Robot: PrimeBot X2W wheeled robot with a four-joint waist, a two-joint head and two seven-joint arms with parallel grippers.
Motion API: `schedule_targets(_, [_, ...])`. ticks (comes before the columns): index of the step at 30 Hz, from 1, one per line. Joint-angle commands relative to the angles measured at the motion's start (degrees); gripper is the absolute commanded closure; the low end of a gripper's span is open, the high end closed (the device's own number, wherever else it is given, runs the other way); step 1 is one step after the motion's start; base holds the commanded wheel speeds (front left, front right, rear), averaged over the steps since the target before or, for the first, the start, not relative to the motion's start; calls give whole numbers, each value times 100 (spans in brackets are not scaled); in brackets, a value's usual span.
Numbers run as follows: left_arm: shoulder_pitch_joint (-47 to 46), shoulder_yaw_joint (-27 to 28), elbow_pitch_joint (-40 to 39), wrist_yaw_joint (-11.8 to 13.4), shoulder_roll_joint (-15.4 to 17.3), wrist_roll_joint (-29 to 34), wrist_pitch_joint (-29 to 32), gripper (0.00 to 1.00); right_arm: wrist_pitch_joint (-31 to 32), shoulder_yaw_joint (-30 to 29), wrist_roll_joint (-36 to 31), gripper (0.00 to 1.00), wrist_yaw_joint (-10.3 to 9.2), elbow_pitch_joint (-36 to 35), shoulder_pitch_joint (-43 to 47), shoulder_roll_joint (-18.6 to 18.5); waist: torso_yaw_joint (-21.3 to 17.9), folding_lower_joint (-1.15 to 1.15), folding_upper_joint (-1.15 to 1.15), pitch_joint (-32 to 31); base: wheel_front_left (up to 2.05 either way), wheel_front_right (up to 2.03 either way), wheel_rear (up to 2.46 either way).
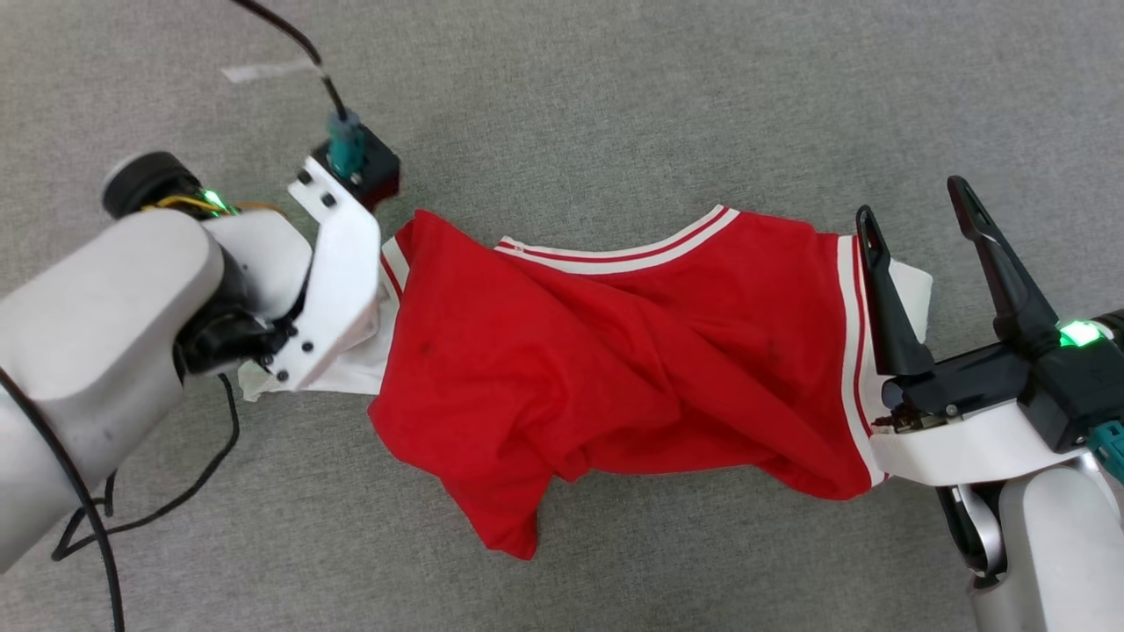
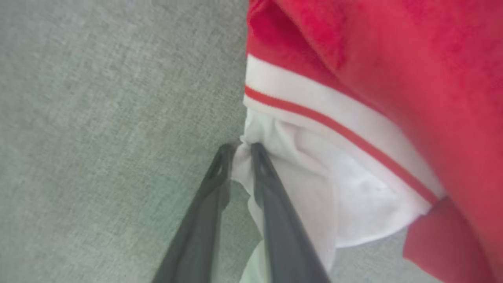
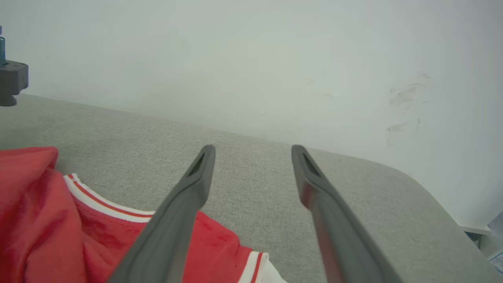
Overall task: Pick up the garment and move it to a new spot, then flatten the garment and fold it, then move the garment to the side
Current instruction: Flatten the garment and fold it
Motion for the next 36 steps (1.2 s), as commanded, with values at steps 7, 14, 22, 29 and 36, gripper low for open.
schedule_targets(7, [-376,-177,153,9,221,-178,-542,100,-10,-7,-40,0,-4,-31,35,-6,118,0,0,-222,0,0,0])
schedule_targets(14, [-905,-362,454,9,613,439,-1205,100,-10,-13,-2,0,-4,-121,7,-55,63,0,0,-148,0,0,0])
schedule_targets(22, [-797,-535,1335,9,593,905,-1920,100,-11,-9,-18,0,-4,-120,-62,-5,-94,0,0,27,0,0,0])
schedule_targets(29, [-531,-525,2093,13,270,831,-2604,0,-11,12,-36,0,-4,-12,-14,38,-101,0,0,-88,0,0,0])
schedule_targets(36, [-769,-403,2137,11,122,779,-3134,0,-11,-106,20,0,-4,50,184,85,96,0,0,-466,0,0,0])
